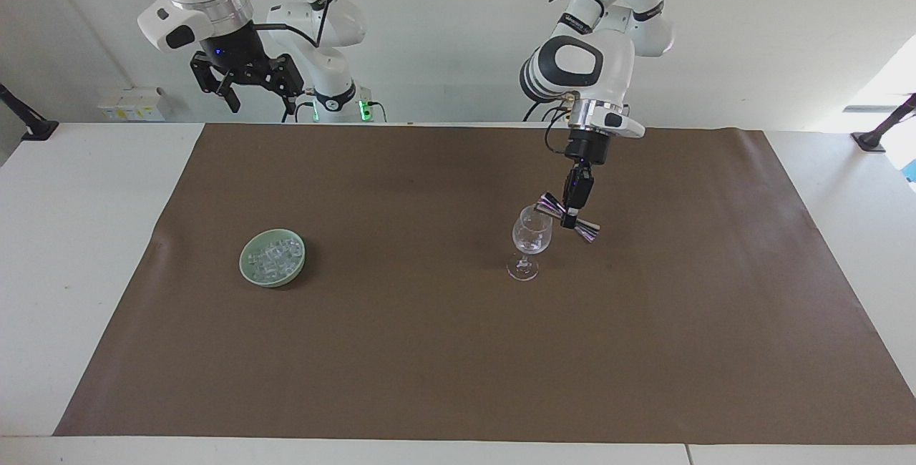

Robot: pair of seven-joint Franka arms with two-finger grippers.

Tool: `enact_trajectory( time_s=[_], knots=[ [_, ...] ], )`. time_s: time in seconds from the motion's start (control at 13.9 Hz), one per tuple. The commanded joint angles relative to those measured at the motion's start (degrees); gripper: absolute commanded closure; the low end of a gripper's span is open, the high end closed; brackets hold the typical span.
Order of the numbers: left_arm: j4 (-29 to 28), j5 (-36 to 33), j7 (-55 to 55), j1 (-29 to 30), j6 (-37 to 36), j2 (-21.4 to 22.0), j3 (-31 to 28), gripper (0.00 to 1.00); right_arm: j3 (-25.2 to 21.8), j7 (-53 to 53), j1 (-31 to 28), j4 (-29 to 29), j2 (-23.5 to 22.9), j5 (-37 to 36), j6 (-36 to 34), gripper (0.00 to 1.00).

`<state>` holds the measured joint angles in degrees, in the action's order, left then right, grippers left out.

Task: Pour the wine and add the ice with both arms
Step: 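Tilt the silver cup with the left gripper to pour into the glass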

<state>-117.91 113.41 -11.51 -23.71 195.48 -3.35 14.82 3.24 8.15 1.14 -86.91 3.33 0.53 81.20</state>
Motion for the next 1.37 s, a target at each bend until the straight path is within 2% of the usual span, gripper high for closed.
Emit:
enact_trajectory(
  time_s=[0.0,1.3],
  knots=[
    [2.7,-0.4,-7.0,-0.7,2.0,-2.4,-0.1,1.0,0.5,0.6,-0.9,-1.4,1.3,0.9,0.1,0.0],
    [3.7,-0.4,-16.4,0.1,1.7,-2.5,0.0,1.0,0.4,0.6,-0.8,-1.4,1.3,0.9,0.1,0.0]
  ],
)
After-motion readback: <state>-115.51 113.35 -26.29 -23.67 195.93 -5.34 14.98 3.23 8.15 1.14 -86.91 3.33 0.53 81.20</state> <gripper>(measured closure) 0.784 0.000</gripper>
